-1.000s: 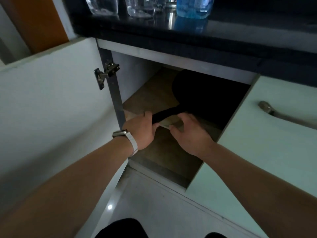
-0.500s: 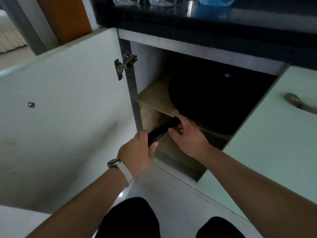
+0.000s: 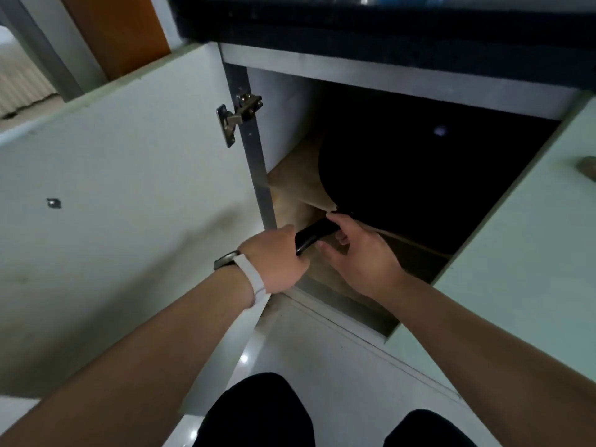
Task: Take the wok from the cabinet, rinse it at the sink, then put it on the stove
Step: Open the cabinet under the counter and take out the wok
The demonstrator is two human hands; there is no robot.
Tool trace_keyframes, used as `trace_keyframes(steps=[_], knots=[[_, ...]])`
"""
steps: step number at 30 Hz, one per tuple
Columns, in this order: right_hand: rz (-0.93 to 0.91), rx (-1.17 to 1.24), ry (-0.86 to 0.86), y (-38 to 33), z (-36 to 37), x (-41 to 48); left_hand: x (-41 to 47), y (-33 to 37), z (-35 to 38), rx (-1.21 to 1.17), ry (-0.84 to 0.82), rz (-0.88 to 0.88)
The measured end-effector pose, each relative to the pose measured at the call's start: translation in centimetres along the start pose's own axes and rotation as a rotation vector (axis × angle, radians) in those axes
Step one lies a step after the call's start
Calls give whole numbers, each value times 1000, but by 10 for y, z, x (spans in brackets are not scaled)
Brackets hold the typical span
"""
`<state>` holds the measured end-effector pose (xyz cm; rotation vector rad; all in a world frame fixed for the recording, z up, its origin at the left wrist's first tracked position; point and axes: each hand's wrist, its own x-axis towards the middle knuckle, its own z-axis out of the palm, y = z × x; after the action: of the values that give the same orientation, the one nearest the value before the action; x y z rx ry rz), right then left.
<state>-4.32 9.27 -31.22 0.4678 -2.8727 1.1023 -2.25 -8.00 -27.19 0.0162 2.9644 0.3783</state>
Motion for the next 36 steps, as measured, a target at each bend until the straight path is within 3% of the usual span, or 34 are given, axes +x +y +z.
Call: trace_keyframes(steps=[5, 11, 17, 20, 23, 36], knots=[[10, -18, -122, 5, -7, -2, 17, 15, 0, -225, -149, -49], [103, 148, -112, 4, 1, -19, 6, 16, 22, -302, -35, -99], [439, 674, -53, -9, 21, -31, -13, 12, 30, -304, 17, -96], [524, 1063, -32, -18, 27, -26, -26, 15, 34, -309, 27, -78], [577, 1240, 22, -31, 29, -26, -37, 16, 34, -302, 58, -50], [468, 1250, -127, -41, 45, -48, -78, 8, 43, -317, 117, -215]])
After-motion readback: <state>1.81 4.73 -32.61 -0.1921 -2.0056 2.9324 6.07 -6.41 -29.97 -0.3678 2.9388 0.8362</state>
